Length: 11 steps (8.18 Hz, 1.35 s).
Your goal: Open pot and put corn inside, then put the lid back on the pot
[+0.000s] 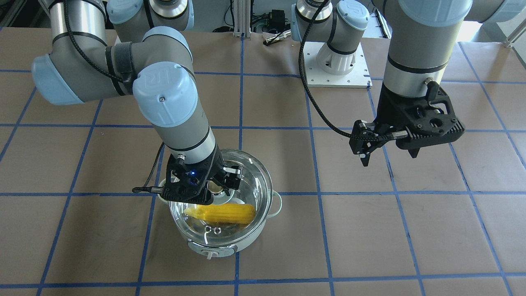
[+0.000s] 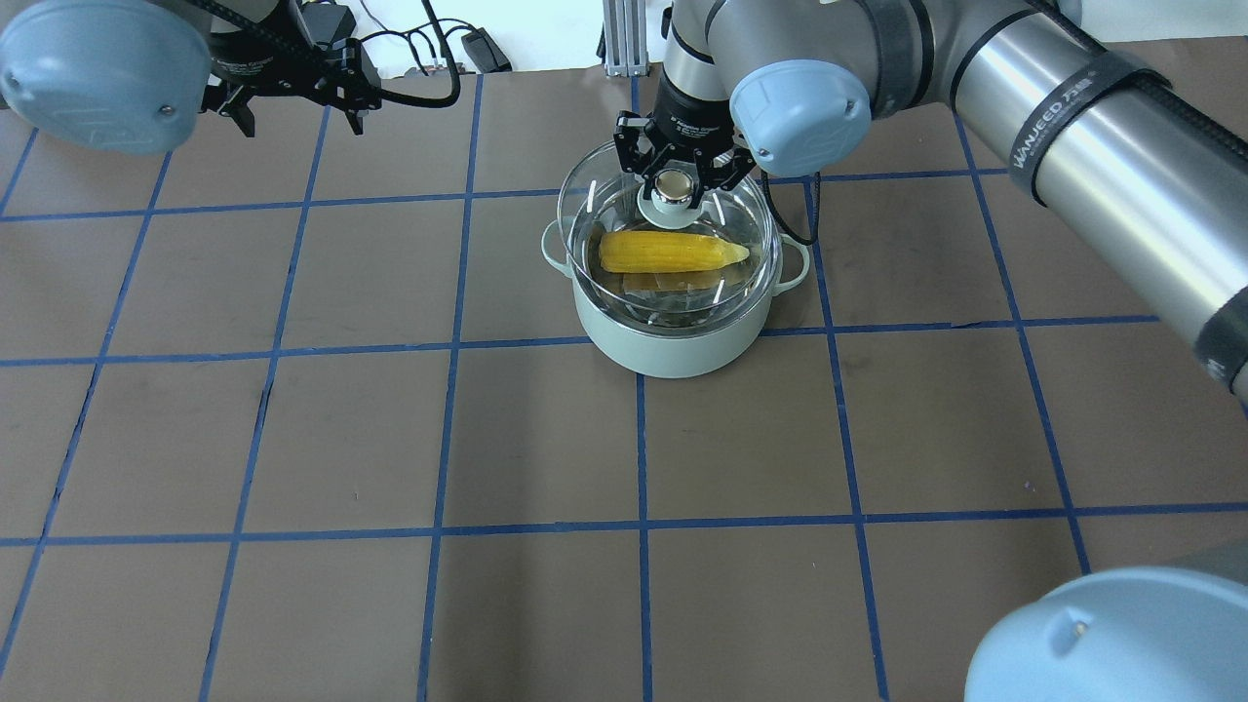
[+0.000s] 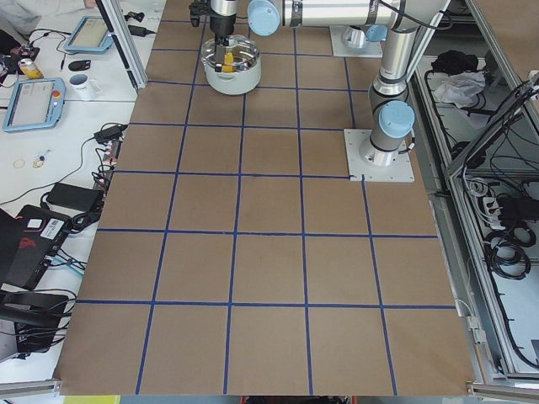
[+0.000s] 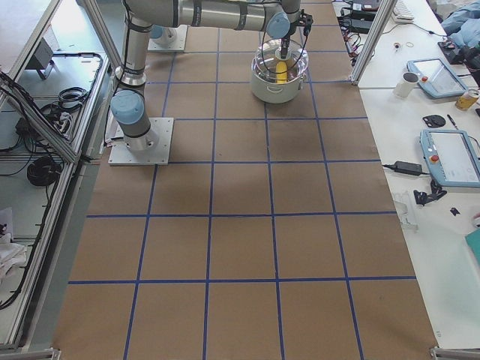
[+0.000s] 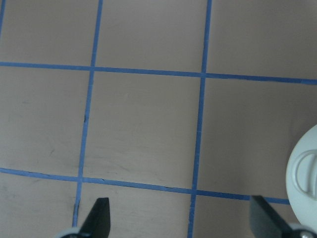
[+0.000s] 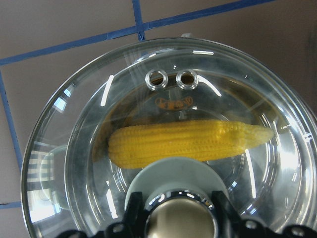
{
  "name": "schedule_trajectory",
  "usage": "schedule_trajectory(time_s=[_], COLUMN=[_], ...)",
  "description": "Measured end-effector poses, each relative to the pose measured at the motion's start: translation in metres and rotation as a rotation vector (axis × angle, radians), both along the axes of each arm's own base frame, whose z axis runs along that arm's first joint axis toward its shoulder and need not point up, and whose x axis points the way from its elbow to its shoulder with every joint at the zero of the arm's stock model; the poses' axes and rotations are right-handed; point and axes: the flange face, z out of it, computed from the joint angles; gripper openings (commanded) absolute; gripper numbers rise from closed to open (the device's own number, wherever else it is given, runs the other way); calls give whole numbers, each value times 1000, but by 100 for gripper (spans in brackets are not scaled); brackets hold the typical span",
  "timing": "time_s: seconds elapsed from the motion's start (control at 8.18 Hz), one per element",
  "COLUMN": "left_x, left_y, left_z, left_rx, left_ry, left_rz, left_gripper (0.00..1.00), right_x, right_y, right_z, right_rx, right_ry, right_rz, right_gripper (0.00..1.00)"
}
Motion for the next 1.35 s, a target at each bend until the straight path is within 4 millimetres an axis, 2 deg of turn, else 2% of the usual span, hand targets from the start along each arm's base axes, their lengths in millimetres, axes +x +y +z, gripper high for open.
schedule_trajectory(time_s=[0.37, 0.73, 0.98, 1.35], left_x=[-3, -4, -4, -4], left_y=[-4, -5, -6, -8], left_z=[-17, -21, -23, -27], left_rx=[34, 37, 39, 43], left_ry=[31, 35, 39, 40], left_rz=[-4, -5, -5, -6], left_gripper=[100, 100, 100, 100], right_x=[-1, -3, -4, -4], right_y=[3, 3, 3, 4], right_z=[-6, -7, -8, -12], right_rx=[7, 5, 6, 14], right_ry=[14, 28, 31, 32], right_rz=[7, 11, 9, 4], right_gripper=[20, 22, 36, 72])
